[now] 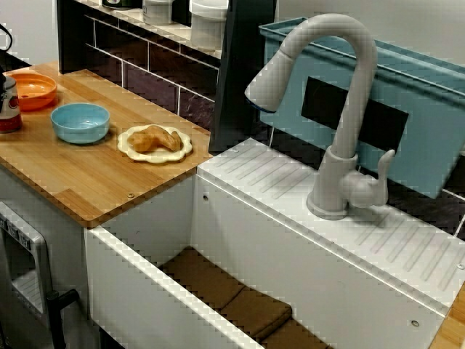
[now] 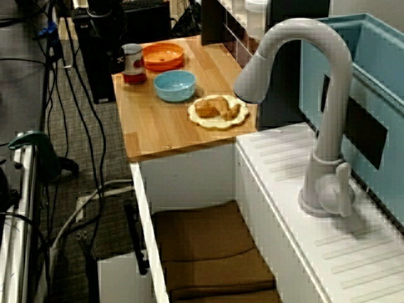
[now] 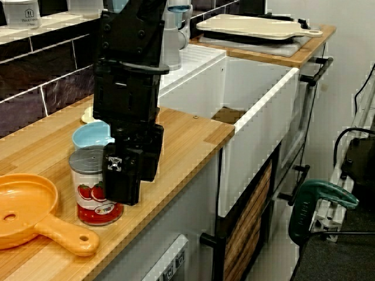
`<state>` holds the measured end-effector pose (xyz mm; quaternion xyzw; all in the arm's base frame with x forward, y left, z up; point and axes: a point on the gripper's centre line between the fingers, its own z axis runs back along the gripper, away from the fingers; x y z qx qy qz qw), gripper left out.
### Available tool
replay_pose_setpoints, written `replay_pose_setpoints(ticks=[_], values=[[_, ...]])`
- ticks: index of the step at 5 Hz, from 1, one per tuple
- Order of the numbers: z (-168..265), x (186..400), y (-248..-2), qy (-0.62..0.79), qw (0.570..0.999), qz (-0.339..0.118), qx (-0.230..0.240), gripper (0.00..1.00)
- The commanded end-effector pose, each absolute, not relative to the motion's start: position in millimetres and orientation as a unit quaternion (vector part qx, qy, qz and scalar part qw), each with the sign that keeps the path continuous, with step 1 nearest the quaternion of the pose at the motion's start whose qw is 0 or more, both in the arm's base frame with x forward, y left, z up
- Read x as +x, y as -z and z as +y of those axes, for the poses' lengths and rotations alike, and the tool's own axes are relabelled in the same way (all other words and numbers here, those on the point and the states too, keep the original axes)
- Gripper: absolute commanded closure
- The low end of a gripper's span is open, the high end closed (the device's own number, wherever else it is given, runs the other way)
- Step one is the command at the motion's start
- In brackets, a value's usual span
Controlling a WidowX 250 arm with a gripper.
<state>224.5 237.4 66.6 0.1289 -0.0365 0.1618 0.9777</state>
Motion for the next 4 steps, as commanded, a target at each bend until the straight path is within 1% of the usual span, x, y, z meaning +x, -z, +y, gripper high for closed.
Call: replay_pose_setpoints(ticks=[1, 2, 4], values=[[250.2, 222.6, -87.4, -0.169, 0.976, -0.052, 0.128, 0.0], [252.2, 222.0, -88.5, -0.171, 0.976, -0.052, 0.125, 0.0], [259.9, 217.4, -84.0, -0.187, 0.972, -0.049, 0.137, 0.0]])
